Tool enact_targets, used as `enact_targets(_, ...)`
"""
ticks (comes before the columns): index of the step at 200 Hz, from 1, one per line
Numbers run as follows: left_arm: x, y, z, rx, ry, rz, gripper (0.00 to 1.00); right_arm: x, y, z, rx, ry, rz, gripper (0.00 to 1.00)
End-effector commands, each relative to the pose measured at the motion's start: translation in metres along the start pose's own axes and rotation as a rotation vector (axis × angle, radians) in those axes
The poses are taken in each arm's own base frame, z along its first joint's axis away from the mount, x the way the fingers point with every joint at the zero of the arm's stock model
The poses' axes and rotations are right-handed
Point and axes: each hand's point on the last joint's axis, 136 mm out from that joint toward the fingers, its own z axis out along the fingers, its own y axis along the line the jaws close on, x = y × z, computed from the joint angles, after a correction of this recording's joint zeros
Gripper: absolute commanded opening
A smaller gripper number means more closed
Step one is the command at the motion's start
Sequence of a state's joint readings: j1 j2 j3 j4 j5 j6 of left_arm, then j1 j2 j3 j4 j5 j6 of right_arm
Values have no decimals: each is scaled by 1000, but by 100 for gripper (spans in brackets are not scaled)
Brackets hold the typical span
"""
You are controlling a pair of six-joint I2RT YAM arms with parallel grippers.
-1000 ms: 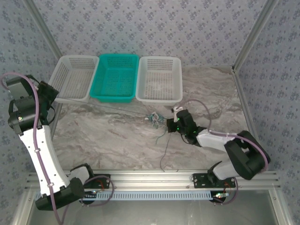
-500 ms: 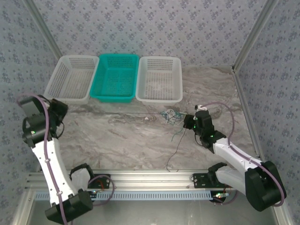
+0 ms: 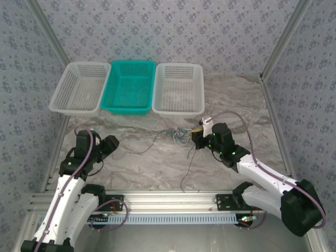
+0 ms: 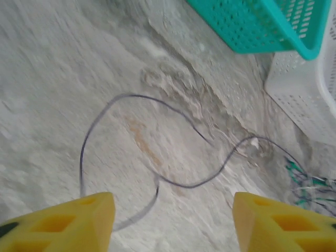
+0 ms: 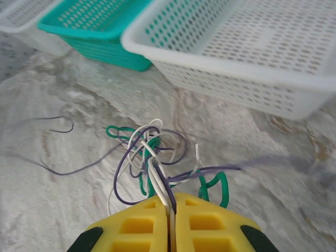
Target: Untangle the cables
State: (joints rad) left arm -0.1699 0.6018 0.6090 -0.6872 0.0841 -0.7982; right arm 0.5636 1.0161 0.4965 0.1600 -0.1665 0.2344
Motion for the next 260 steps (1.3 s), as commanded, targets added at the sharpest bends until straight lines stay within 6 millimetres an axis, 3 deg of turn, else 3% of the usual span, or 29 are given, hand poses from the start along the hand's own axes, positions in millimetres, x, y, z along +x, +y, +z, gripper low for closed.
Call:
enact_targets(1,-32,-14,-24,2,-135,64,68,-26,29,-7,-123,-40,-73,0)
enact_targets(14,-36,-40,-26,86,-131,139,68,-30,40,-9,-171,-37,-92,0)
enact_targets(30,-25,-77,-22,208,-80,284,68,-36,59,-14,-271,-40,-113,0)
enact_targets(45,-7,-105,-15,290,-51,456,68,-45,75,-21,-341,-50,-131,0)
enact_targets(75,41,-146,-7,524,-78,838,78,-67,78,-29,-314,-80,-153,0)
enact_targets(94,72,-152,-4,636,-169,1047,86,-76,83,-37,-313,-83,-215,0)
enact_targets(127,76,-147,-1,640,-238,1141,93,-79,78,-43,-189,-52,-485,0)
enact_targets(147,73,-149,-4,629,-239,1188,94,-57,90,-44,-174,-34,-905,0)
enact_targets(163,72,-158,-14,670,-258,1194,94,-35,84,-38,-108,13,-1265,0)
enact_targets(174,73,-164,-21,716,-270,1193,94,-22,76,-33,-106,78,-1406,0)
enact_targets(194,76,-167,-28,751,-271,1204,95,5,63,-30,-173,236,-1510,0)
enact_targets(220,79,-162,-23,724,-232,1213,95,58,45,-29,-294,435,-1649,0)
enact_targets(243,82,-162,-14,721,-197,1158,95,98,39,-33,-377,586,-1649,0)
enact_targets(260,83,-161,-2,689,-139,1073,95,113,41,-36,-391,619,-1618,0)
